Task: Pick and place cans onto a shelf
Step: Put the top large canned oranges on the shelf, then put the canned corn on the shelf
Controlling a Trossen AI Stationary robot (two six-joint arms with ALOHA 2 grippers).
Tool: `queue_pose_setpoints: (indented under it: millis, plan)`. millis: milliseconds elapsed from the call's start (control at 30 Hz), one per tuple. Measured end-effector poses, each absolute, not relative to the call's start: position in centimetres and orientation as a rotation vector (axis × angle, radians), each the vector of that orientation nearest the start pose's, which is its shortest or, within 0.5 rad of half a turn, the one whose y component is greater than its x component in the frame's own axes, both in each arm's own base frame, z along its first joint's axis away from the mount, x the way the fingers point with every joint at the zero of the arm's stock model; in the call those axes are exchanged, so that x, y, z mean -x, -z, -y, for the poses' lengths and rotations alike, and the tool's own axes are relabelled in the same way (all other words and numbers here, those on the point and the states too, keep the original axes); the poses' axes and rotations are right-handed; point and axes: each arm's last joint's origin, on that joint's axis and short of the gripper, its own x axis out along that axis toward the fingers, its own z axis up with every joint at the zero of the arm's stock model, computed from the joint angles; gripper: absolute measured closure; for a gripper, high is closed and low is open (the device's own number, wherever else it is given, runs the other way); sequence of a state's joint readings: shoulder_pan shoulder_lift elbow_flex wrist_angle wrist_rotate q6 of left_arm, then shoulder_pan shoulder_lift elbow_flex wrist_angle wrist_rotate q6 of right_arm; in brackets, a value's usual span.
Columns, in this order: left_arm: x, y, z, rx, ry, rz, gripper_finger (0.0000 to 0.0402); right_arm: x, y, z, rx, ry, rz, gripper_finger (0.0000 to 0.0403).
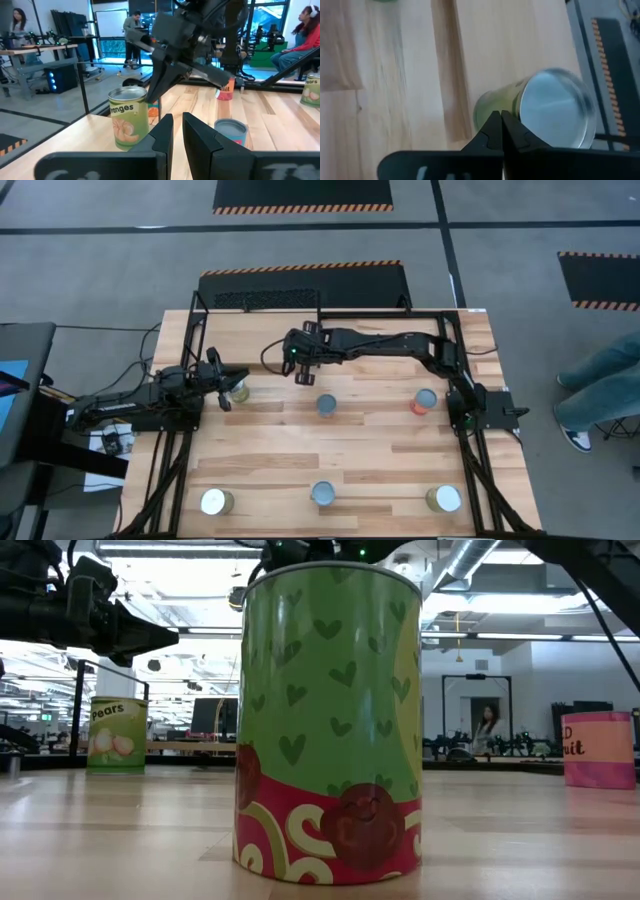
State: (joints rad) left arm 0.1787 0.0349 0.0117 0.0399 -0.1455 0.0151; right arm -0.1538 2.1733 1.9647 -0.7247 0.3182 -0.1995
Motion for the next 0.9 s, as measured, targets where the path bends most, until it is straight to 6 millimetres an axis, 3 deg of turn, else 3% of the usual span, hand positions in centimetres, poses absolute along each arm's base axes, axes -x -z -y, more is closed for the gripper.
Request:
queue_pose_setpoints:
  millis: [167,267,333,667,800,900]
  plan:
    - [-9.7,-16.9,-2.1,-0.014,-0.316,0.014,0.037,-46.0,-29.3,5.1,0.336,0.267,-0.92,0.04]
    - [-9.7,-16.9,-2.1,-0.006,-0.316,0.015,0.037,-43.9,-31.6,3.4,0.358,0.229,-0.887,0.0401]
    - [-9.7,-16.9,-2.1,-0.006,-0.311,0.014,0.037,-42.4,-31.9,3.0,0.344,0.219,-0.869,0.0402]
    - [-9.7,-16.8,-2.1,-0.004,-0.295,0.012,0.037,-35.1,-25.8,2.1,0.094,0.125,-0.582,0.0402]
    - [-9.7,-16.8,-2.1,-0.004,-0.296,0.012,0.037,-33.5,-23.9,1.4,-0.003,0.13,-0.633,0.0397]
    - [-9.7,-16.8,-2.1,-0.004,-0.296,0.012,0.037,-33.5,-23.1,-0.2,-0.027,0.085,-0.679,0.038]
